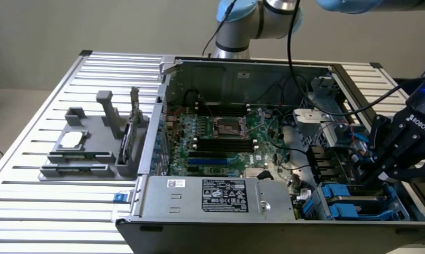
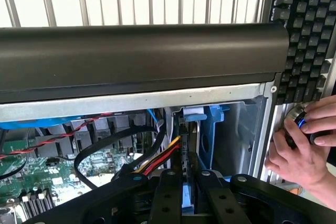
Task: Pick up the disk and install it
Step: 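Insert the first disk wire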
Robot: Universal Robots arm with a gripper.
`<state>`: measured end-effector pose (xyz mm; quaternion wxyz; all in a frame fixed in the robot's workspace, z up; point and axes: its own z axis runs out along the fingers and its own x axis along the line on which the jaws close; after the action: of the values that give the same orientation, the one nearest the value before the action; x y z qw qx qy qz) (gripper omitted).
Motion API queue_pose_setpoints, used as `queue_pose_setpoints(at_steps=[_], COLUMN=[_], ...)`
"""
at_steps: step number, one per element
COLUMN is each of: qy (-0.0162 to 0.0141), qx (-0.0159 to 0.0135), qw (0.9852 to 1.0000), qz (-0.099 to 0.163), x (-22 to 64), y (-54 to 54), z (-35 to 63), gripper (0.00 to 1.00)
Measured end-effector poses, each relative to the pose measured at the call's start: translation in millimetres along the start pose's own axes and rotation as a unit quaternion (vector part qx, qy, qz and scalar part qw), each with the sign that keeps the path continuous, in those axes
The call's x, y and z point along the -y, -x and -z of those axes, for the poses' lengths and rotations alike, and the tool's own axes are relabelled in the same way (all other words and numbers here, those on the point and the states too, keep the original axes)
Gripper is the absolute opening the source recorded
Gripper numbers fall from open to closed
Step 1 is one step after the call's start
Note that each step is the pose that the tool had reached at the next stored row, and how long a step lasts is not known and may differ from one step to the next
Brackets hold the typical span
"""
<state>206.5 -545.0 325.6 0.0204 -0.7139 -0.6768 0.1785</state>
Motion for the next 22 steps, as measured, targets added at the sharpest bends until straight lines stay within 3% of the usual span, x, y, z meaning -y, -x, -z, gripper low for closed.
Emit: queue_pose_setpoints(at_steps=[22], qy=[-0.0017], qx=[-0.0007], qw=[1.0], qz=[0.001], x=[-1.3], y=[-0.9], z=[-3.1], gripper=[0.18])
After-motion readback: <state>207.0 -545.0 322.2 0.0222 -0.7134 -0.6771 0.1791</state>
